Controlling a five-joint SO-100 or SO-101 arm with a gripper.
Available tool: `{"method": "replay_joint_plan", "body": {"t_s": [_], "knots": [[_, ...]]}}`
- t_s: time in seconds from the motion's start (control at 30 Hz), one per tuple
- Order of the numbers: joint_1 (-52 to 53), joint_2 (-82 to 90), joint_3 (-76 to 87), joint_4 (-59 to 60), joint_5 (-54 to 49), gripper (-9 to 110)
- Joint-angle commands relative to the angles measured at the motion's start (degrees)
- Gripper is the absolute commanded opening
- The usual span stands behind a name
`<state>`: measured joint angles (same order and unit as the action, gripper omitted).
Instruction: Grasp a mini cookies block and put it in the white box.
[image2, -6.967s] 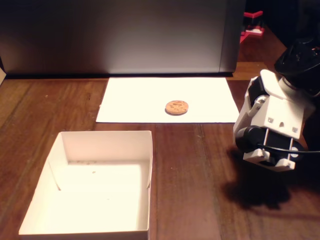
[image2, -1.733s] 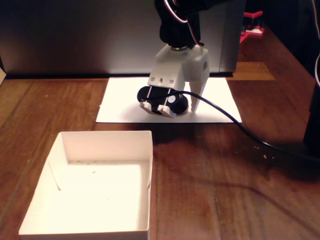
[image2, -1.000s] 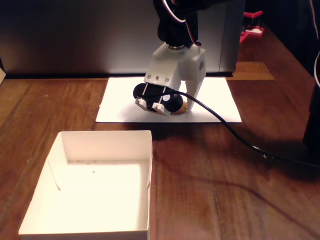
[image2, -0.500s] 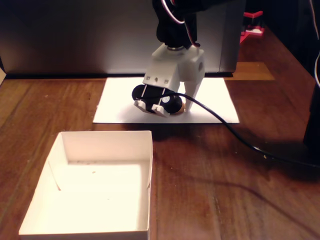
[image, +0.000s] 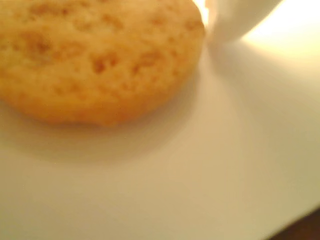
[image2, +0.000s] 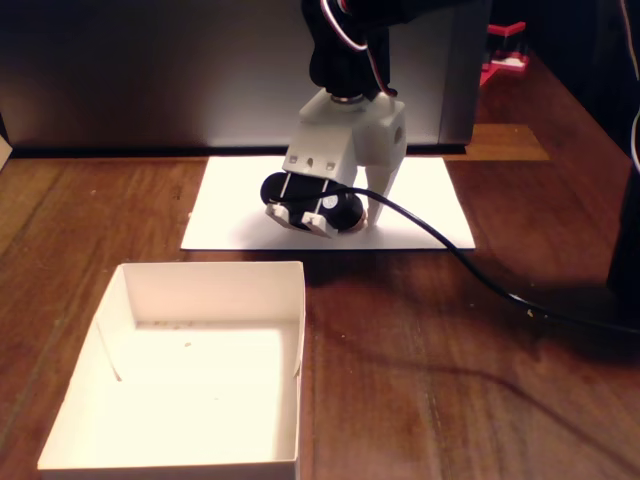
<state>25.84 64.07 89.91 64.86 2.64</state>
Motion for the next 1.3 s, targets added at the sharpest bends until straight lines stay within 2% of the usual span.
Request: {"method": "replay_joint_plan", "body": {"t_s": [0.0,0.8,1.1,1.27], "knots": [[1.49,2.9,-4.31,-0.62,0.62,30],[0.09,10.37,-4.57,-0.79,-2.29,29],[0.0,8.96,-4.13,-0.26,-1.58,18],[0.7,8.88,-4.31,-0.35,-0.88,17]]}}
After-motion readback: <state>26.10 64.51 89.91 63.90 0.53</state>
